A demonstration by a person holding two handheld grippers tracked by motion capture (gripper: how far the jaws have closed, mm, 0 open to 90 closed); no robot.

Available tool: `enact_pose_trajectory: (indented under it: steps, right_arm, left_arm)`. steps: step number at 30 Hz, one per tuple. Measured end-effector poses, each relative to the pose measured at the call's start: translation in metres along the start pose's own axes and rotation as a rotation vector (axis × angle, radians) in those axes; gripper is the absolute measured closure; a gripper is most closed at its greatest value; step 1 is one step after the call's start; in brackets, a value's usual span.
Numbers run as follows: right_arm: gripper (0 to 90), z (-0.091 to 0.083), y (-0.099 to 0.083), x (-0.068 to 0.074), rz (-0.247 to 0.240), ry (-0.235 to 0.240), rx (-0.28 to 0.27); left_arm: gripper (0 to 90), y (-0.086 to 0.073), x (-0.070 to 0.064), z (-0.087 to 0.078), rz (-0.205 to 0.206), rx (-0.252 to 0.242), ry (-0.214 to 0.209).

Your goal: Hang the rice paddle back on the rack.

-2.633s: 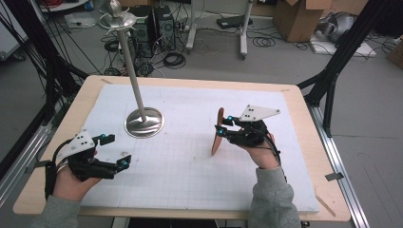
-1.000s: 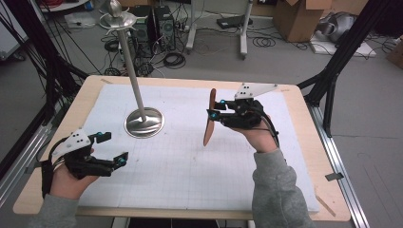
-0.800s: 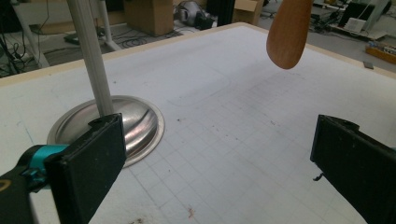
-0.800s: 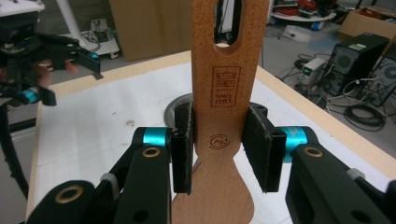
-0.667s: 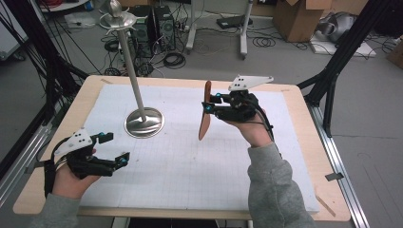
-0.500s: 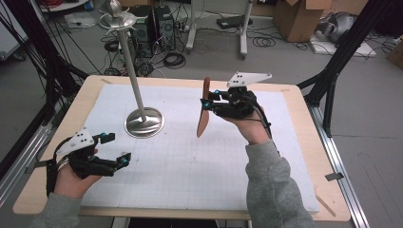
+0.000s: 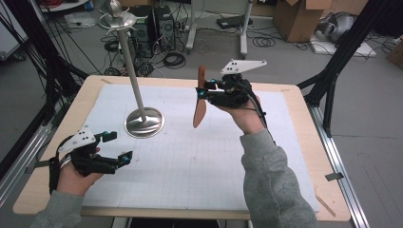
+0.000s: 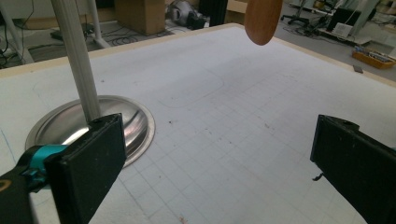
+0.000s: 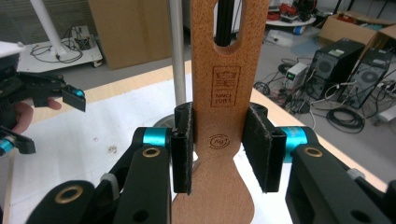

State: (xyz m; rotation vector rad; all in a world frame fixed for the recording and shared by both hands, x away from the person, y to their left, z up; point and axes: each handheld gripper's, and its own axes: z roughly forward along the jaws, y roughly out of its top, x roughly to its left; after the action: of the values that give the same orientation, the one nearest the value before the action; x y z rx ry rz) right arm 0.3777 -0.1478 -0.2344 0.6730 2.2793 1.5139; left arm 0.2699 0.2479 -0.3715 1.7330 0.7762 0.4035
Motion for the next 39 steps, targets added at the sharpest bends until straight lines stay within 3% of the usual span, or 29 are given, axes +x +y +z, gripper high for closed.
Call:
enact_pose_trajectory:
  steps: [13, 26, 32, 39]
  right_arm:
    - [64.5, 0.011, 0.026, 0.002, -0.004, 0.041, -0.039]
    - [64.5, 0.015, 0.039, 0.0, 0.012, 0.025, -0.057]
    - [64.5, 0.017, 0.048, 0.003, -0.008, 0.035, -0.065]
    - [64.5, 0.021, 0.056, 0.003, -0.001, 0.035, -0.067]
  left_arm:
    - [4.0, 0.0, 0.001, 0.005, -0.007, 0.013, -0.015]
    - [4.0, 0.001, 0.002, 0.001, 0.0, 0.012, 0.001]
    - [4.0, 0.002, 0.002, 0.0, 0.0, 0.008, -0.002]
    - [4.1, 0.0, 0.005, 0.001, -0.008, 0.008, -0.003]
